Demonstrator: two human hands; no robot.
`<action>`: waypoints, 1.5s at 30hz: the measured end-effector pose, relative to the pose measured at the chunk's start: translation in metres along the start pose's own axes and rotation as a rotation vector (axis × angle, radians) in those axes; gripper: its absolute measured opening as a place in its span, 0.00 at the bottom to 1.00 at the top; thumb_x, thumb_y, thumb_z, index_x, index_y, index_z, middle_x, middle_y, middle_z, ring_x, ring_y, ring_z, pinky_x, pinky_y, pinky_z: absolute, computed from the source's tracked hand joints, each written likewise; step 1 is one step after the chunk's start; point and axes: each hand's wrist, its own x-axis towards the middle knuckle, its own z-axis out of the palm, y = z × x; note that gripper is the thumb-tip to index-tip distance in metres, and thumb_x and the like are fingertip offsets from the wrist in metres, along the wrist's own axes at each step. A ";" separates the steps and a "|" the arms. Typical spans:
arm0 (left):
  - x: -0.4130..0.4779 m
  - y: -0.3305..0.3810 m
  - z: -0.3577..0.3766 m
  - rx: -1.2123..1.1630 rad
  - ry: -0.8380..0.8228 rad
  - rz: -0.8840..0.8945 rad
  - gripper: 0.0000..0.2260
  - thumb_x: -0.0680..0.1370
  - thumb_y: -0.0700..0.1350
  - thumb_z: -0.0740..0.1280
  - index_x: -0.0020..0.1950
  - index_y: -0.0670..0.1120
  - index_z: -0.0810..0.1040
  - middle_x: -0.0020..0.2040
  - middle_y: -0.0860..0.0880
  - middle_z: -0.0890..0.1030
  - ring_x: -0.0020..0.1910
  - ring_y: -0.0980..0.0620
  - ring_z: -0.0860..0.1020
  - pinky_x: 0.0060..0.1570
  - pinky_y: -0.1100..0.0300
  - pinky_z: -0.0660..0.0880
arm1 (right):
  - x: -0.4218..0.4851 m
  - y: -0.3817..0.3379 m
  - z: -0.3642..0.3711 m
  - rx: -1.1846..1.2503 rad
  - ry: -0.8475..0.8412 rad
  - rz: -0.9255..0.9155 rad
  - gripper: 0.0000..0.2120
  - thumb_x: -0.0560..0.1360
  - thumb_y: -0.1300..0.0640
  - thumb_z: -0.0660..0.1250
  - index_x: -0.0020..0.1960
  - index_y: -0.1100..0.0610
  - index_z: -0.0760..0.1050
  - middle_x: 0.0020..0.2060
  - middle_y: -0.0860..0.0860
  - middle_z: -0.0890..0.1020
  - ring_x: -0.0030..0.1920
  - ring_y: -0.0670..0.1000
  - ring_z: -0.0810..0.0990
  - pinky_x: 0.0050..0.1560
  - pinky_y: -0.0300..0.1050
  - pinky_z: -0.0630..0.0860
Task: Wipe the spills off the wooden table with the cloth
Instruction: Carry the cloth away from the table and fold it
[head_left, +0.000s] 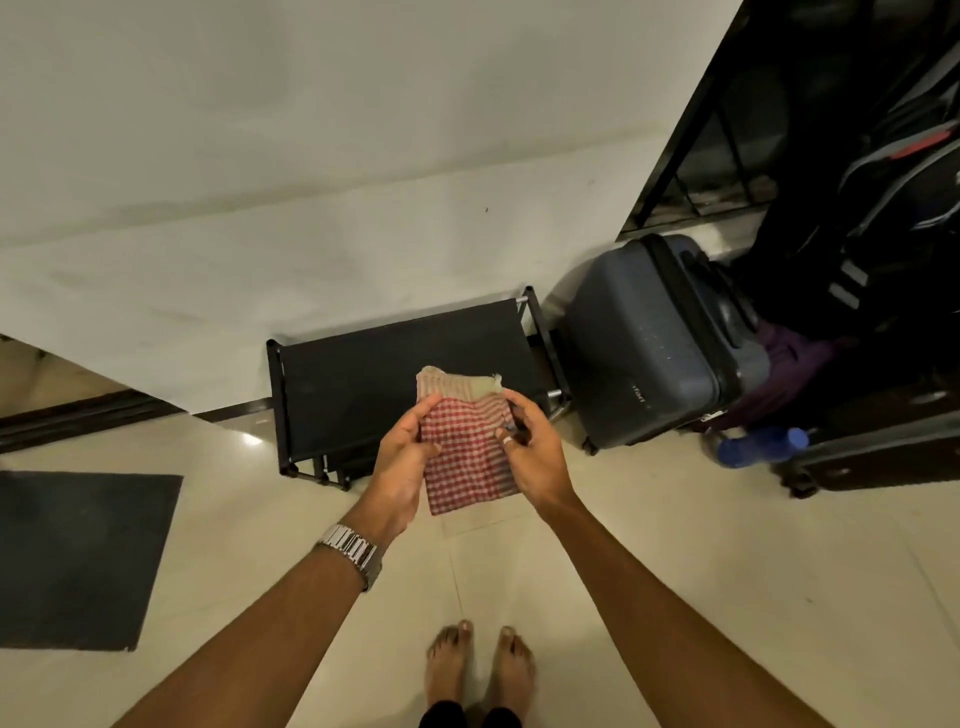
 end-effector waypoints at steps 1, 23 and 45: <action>0.025 -0.011 0.000 0.038 0.016 0.014 0.28 0.81 0.28 0.55 0.62 0.58 0.81 0.65 0.52 0.79 0.60 0.51 0.79 0.39 0.63 0.82 | 0.022 0.017 0.002 -0.019 -0.013 -0.001 0.19 0.78 0.61 0.65 0.67 0.46 0.72 0.56 0.40 0.78 0.56 0.44 0.78 0.47 0.36 0.80; 0.223 -0.100 -0.022 0.355 0.141 0.130 0.25 0.84 0.31 0.57 0.76 0.52 0.69 0.73 0.50 0.67 0.62 0.54 0.73 0.51 0.60 0.80 | 0.197 0.169 0.039 -0.503 -0.121 -0.098 0.32 0.79 0.61 0.63 0.78 0.47 0.56 0.78 0.45 0.59 0.75 0.54 0.63 0.70 0.56 0.69; 0.220 -0.129 -0.034 1.838 0.114 0.445 0.35 0.85 0.50 0.60 0.84 0.48 0.41 0.85 0.45 0.43 0.83 0.39 0.44 0.81 0.38 0.49 | 0.189 0.167 0.044 -1.116 -0.170 -0.120 0.38 0.79 0.58 0.63 0.79 0.47 0.42 0.78 0.48 0.35 0.54 0.53 0.78 0.53 0.47 0.80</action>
